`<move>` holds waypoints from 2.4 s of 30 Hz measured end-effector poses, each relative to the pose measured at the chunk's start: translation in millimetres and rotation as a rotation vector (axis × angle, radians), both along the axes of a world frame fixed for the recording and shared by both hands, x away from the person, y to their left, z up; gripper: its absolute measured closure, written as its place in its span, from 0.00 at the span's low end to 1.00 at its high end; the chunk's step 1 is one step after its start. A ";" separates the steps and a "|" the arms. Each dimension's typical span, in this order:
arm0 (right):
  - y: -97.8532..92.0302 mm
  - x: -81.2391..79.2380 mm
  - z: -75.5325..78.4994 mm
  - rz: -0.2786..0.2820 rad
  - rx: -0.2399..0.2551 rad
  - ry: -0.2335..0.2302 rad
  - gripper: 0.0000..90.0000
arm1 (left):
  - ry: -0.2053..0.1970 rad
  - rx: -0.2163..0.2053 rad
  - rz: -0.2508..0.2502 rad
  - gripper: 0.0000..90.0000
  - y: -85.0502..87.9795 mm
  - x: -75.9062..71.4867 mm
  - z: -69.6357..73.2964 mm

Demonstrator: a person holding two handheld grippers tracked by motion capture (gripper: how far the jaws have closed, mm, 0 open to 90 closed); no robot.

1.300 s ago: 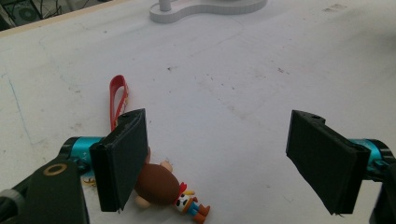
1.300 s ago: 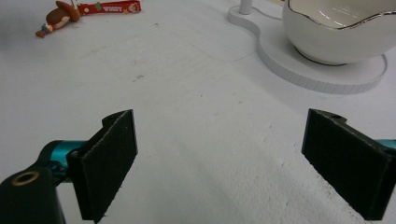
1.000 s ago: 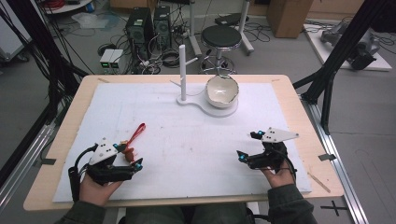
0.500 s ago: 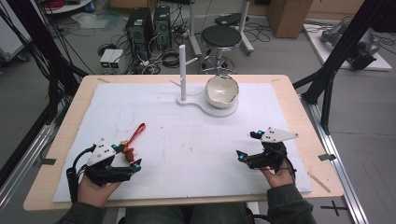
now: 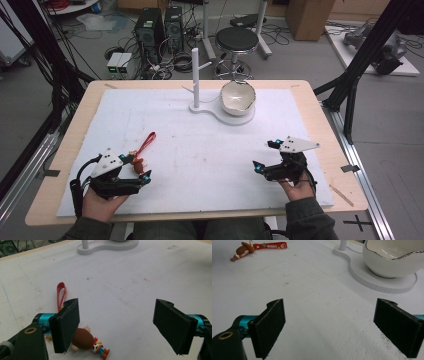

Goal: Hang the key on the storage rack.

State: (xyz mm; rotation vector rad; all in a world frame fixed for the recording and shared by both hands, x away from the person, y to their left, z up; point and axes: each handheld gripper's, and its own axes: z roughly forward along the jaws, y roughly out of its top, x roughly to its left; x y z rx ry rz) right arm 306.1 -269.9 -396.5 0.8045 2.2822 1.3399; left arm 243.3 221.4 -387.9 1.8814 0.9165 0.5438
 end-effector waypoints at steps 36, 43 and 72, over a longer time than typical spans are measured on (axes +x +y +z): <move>0.5 2.4 2.4 0.012 0.016 -0.013 0.10 | 0.101 0.106 0.016 0.42 9.6 82.3 28.0; 0.1 3.0 2.0 0.010 0.023 -0.013 0.10 | 0.147 0.158 0.014 0.45 11.2 98.2 25.0; -3.2 4.2 0.1 0.020 0.033 -0.012 0.10 | 0.336 0.279 0.045 0.64 2.7 133.9 -11.7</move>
